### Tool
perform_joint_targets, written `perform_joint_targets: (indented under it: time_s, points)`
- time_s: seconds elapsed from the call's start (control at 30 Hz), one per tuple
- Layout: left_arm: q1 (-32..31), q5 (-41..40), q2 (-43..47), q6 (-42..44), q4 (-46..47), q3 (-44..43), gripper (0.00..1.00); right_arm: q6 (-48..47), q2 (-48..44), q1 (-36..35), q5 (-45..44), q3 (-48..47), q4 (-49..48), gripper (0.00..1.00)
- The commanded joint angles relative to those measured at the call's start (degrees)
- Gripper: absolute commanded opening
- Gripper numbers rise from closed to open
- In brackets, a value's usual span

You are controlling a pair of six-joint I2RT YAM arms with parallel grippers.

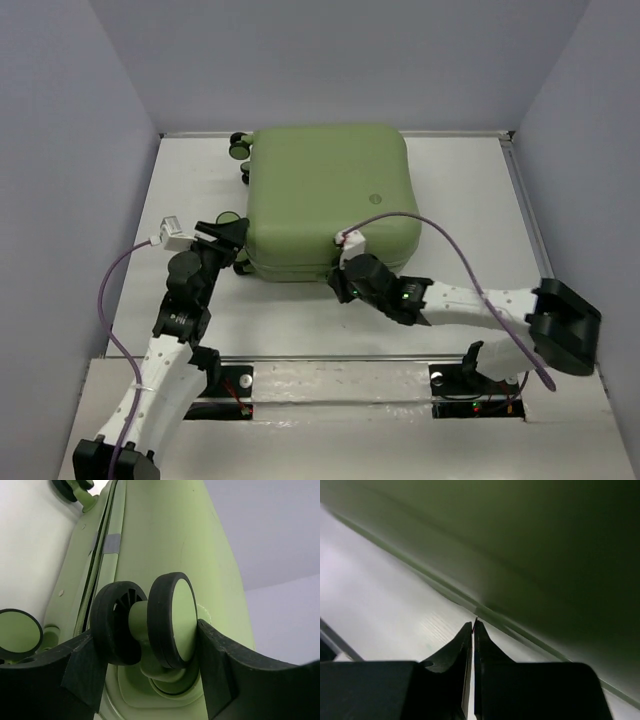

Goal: Pack the luggage

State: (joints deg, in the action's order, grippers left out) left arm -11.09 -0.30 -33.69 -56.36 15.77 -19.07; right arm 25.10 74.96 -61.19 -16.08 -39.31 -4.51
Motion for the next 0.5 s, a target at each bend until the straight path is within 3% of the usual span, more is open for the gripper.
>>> perform_joint_targets:
  time_s: [0.0, 0.13, 0.27, 0.47]
  points:
    - [-11.13, 7.51, 0.38, 6.60, -0.99, -1.57, 0.06, -3.82, 14.23, -11.66, 5.89, -17.77, -9.91, 0.07]
    - [-12.90, 7.33, 2.05, 8.19, -4.69, -2.64, 0.06, -4.18, 13.38, -11.67, 2.46, -16.68, -10.78, 0.07]
    - [-15.09, 7.24, 4.51, 8.11, -5.75, -1.24, 0.06, -3.13, 6.71, -6.76, 3.76, -7.90, -12.18, 0.07]
    - [-27.73, -1.18, 4.78, 4.16, -2.69, 1.93, 0.06, -4.70, -0.08, -1.30, 9.82, -3.75, -14.73, 0.07]
